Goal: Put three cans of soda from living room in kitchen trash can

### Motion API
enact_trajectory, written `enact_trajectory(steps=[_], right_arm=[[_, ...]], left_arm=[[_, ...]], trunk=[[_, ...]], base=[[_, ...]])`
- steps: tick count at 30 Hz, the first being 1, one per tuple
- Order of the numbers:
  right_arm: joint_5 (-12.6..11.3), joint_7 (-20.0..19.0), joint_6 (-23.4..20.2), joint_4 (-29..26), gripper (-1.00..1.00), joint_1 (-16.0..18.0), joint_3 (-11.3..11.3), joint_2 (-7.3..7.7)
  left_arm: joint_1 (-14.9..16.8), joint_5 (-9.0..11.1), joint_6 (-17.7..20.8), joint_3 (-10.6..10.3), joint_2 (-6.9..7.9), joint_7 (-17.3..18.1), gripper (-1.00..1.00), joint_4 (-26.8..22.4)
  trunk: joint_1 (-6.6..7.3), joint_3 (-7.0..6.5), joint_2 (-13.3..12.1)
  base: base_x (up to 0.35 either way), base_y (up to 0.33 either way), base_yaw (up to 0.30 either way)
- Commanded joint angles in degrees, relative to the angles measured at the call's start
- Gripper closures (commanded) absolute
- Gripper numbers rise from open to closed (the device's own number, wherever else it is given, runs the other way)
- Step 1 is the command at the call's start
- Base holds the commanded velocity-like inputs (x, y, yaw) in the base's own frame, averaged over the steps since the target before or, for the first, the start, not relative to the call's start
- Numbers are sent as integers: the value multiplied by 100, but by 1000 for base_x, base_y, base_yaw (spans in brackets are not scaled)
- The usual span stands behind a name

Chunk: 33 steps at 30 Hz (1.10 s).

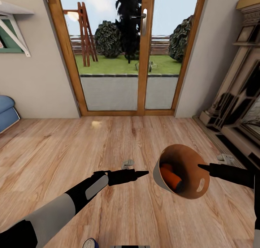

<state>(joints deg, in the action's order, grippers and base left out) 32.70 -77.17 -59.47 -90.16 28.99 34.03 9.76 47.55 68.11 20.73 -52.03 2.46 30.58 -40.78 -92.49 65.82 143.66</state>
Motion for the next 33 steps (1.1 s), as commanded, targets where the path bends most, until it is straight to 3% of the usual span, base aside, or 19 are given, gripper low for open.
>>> enact_trajectory(steps=[1, 20, 33], right_arm=[[-62, -20, -53, -2, 100, 2, -1, -1], [-69, -21, -53, -2, 100, 2, -1, -9], [-77, -26, -53, -2, 100, 2, 7, -11]], left_arm=[[0, 0, 0, 0, 0, 3, -100, 0], [0, 0, 1, 9, 4, 18, -100, 8], [0, 9, 0, 2, 35, 62, -100, -8]], trunk=[[1, -1, 0], [1, -1, 0], [1, 115, 0]], base=[[0, 0, 0], [0, 0, 0], [0, 0, 0]])
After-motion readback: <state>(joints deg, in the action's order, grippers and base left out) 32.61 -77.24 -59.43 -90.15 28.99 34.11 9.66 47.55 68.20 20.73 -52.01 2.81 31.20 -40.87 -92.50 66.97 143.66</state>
